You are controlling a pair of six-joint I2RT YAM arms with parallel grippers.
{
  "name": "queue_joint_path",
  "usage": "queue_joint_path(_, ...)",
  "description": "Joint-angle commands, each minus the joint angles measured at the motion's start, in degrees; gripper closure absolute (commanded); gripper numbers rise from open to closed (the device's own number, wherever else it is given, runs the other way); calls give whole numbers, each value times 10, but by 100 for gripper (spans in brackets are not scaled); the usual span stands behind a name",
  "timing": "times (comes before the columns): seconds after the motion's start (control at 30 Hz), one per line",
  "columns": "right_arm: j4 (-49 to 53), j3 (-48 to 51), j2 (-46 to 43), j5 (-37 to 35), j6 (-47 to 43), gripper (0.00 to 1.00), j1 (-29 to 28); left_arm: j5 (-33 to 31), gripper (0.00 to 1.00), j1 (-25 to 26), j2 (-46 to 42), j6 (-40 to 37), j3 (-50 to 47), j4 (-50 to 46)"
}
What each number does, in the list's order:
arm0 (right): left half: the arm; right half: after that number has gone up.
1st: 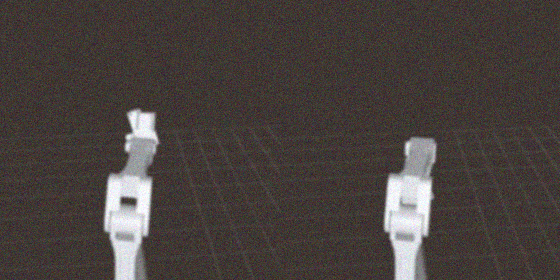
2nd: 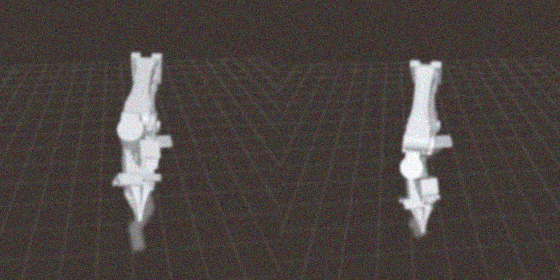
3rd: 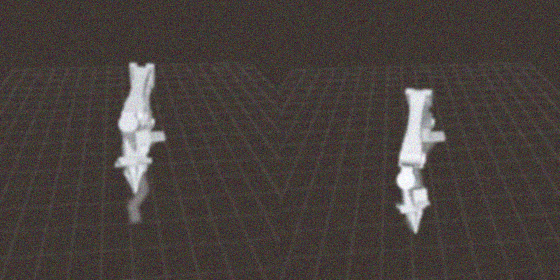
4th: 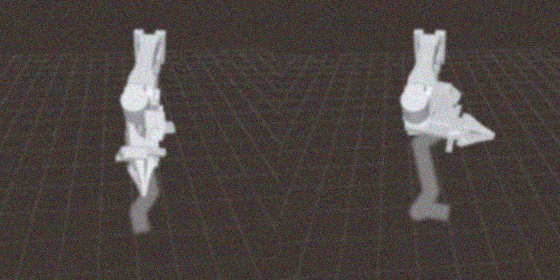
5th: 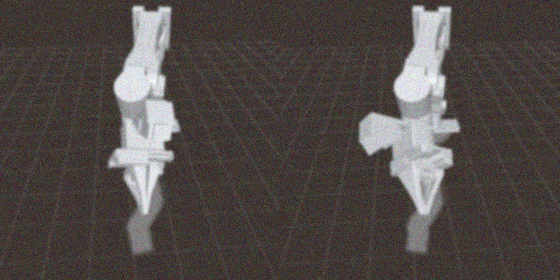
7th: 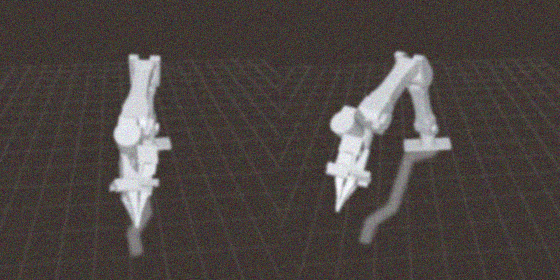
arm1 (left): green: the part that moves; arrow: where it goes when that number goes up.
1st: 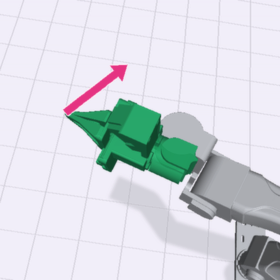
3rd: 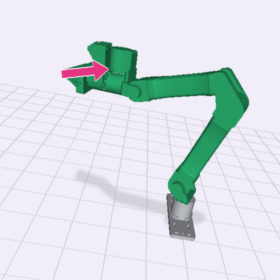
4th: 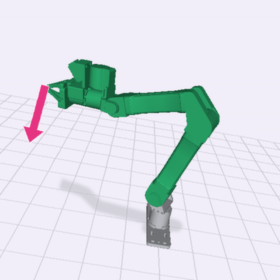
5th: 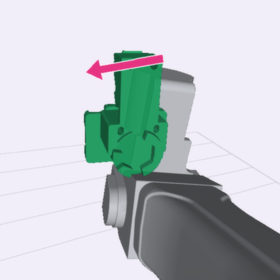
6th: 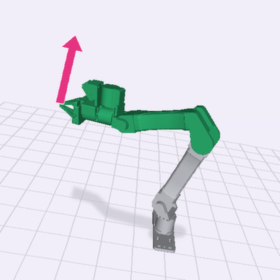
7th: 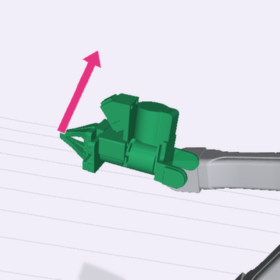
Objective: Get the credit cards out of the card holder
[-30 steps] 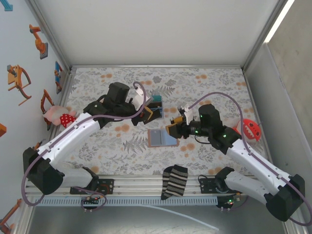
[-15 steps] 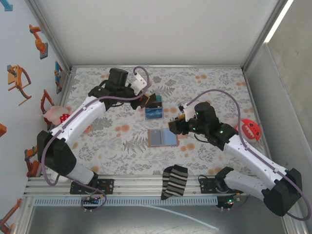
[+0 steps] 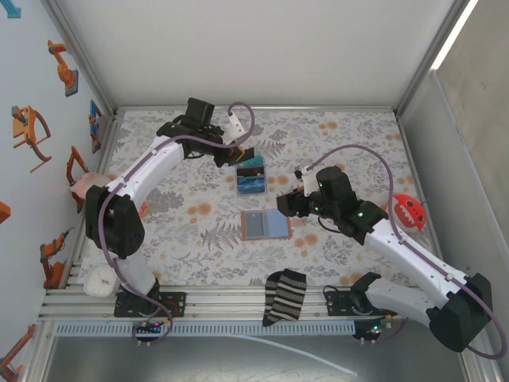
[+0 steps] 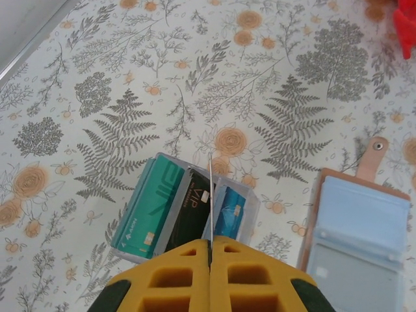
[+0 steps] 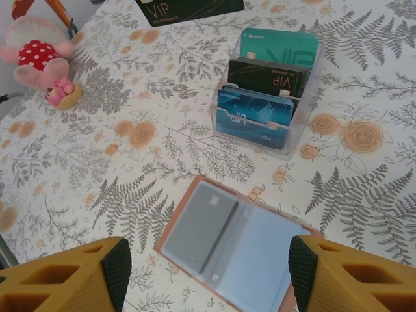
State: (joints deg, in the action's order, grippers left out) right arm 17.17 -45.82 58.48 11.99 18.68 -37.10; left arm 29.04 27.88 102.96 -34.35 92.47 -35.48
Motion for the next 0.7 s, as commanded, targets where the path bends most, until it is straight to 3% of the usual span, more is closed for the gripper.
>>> queue_joint_path(0.0,2,-11,-14,-34,19,35,1,22,100,-8,34,-61,38,-37)
queue_joint_path(0.67,2,16,-61,-78,62,35,1,67,100,-17,194,-125,167,-33)
